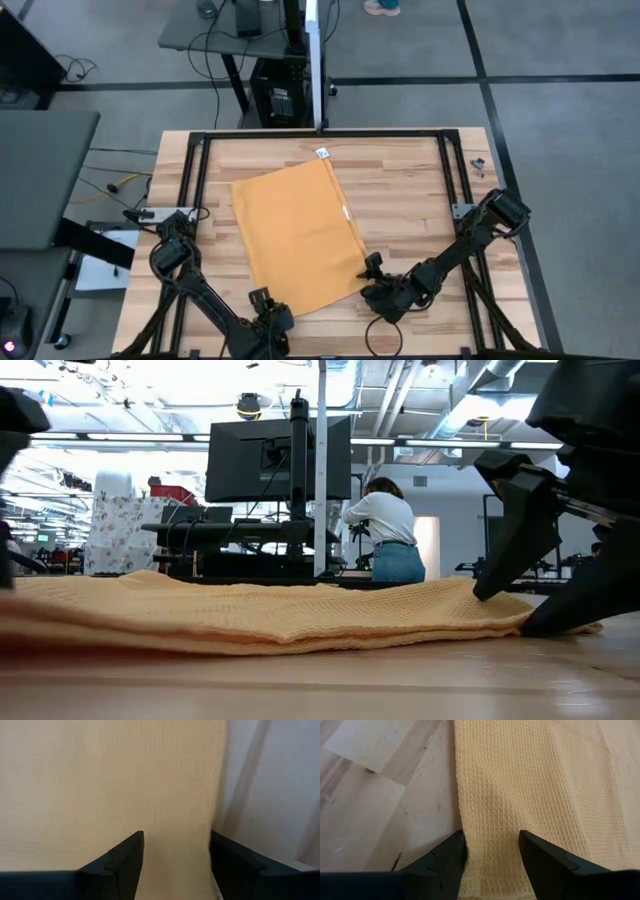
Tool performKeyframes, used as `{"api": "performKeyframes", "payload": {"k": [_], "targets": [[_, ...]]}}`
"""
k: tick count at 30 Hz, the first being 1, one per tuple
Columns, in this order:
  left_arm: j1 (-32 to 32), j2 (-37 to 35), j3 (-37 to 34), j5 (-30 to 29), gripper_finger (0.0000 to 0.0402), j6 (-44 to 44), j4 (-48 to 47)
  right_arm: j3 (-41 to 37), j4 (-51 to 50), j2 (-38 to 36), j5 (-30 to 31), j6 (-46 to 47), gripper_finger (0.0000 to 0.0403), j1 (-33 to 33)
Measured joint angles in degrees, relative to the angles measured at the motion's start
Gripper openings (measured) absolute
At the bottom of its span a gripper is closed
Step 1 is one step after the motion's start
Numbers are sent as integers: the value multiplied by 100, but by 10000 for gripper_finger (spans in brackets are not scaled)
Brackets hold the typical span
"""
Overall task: Roll towel
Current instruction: Roll the yellow towel
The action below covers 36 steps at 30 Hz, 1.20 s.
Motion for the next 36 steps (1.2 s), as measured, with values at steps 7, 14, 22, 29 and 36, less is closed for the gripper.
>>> {"api": "performKeyframes", "payload": {"k": [7, 14, 22, 29, 36], "targets": [[30, 13, -7, -51, 143, 213, 12, -7, 15, 2, -59, -56, 166, -9], [-45, 28, 33, 138, 16, 225, 218, -7, -30, 7, -168, -94, 79, -9], [-279, 63, 506, 372, 1, 60, 170, 84, -605, -171, -258, 24, 5, -82], [-352, 60, 838, 901, 0, -694, 391, 85, -709, -685, -1909, 545, 1, -124], [-352, -588, 567, 1094, 0, -1013, 571, 90, -749, -1115, -2673, 1096, 0, -131]]}}
